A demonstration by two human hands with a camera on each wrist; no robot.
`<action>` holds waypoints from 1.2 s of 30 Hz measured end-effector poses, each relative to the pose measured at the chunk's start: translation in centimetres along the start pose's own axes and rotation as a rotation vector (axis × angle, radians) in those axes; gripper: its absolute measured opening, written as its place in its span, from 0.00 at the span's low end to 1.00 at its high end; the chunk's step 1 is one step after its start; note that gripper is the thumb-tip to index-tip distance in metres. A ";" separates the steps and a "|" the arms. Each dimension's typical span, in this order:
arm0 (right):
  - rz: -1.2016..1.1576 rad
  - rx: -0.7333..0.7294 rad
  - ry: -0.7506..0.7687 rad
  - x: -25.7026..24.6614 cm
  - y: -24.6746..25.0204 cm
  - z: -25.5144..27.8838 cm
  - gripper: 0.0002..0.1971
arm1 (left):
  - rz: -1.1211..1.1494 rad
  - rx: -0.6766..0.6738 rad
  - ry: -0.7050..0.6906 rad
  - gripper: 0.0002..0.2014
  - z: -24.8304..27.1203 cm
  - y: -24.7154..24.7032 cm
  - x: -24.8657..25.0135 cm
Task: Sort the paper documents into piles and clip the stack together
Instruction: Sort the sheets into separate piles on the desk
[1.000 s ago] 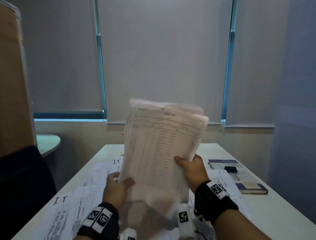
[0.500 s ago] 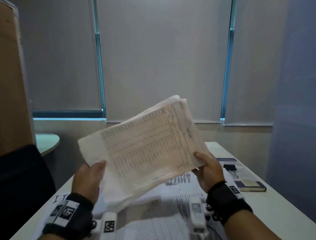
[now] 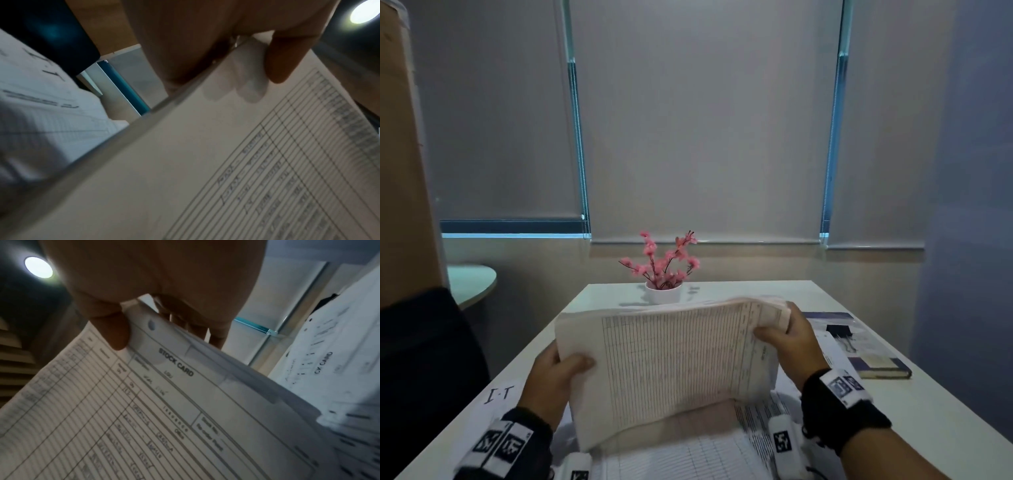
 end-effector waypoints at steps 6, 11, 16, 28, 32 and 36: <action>0.612 -0.148 0.332 -4.5 -1.1 -0.8 0.37 | -0.040 -0.016 0.035 0.23 -0.8 -0.3 -1.1; 1.164 -0.313 0.207 -6.7 -2.0 -1.3 0.37 | -0.028 -0.045 0.040 0.21 -0.8 -0.3 -1.3; 1.235 -0.477 0.064 -7.7 -3.6 -1.3 0.34 | -0.013 -0.071 0.052 0.29 -0.3 -0.3 -1.3; 1.175 -0.661 0.445 -9.4 -12.1 -0.4 0.40 | -0.081 -0.114 0.064 0.40 0.4 -0.8 -0.4; 1.117 -0.672 0.507 -10.2 -14.1 0.0 0.51 | -0.066 -0.112 0.051 0.52 0.3 -0.7 -0.5; 1.148 -0.836 0.513 -9.8 -16.8 0.8 0.51 | -0.061 -0.107 0.052 0.48 0.5 -0.6 -0.5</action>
Point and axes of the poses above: each hand's wrist, its own z-axis away from the middle knuckle, its own y-axis out of the back of the hand, x = y × z, the point moved 4 cm from there along -z, towards the middle knuckle, and after that the axes turned 12 degrees about y, right-handed, at the moved point
